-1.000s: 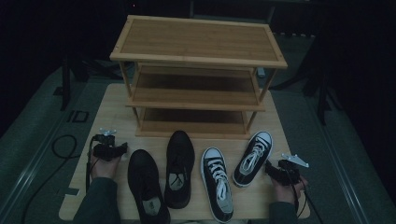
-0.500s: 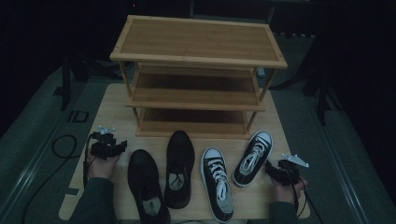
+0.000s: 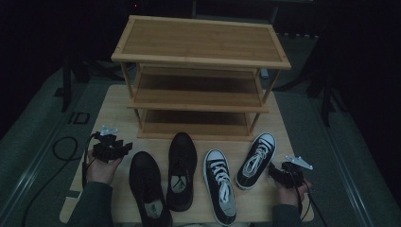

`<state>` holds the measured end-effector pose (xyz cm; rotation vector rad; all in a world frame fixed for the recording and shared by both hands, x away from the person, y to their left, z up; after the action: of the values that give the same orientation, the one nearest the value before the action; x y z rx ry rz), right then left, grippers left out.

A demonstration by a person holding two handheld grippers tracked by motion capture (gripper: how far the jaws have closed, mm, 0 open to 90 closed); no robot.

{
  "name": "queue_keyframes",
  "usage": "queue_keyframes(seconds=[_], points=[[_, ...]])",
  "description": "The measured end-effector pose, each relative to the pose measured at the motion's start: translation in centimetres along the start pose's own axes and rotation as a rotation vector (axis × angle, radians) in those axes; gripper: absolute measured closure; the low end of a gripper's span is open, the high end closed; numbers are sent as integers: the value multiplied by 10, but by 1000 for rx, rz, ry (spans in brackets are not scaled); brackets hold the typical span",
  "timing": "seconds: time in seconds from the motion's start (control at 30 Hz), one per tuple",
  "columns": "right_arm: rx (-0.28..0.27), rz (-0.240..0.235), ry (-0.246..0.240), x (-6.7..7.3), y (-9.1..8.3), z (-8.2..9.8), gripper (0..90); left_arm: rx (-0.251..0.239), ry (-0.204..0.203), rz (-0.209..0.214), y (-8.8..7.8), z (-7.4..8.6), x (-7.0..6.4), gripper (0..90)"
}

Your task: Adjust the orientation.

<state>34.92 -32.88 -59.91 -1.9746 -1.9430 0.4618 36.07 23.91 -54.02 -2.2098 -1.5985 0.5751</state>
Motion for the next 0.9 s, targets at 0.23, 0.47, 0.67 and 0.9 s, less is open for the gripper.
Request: queue_keyframes(seconds=[0.23,0.47,0.67,0.9], points=[[0,1,1,0,0,0,316,21,39,49,-10,-3,-12,609],[0,3,2,0,0,0,315,28,66,105,-22,-5,-27,628],[0,3,3,0,0,0,315,47,78,132,-28,-3,-34,665],[0,4,3,0,0,0,315,68,104,179,-34,0,-45,728]])
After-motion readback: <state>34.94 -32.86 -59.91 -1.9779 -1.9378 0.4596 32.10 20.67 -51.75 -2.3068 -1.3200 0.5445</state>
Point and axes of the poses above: each handheld gripper's, and its own axes: y roughly forward along the jaws, z roughly out of its underside, x roughly to its left, the point moved 6 cm from there along y, roughly forward along the jaws, and after that the axes turned 15 degrees about -x, right-handed, at the moved point
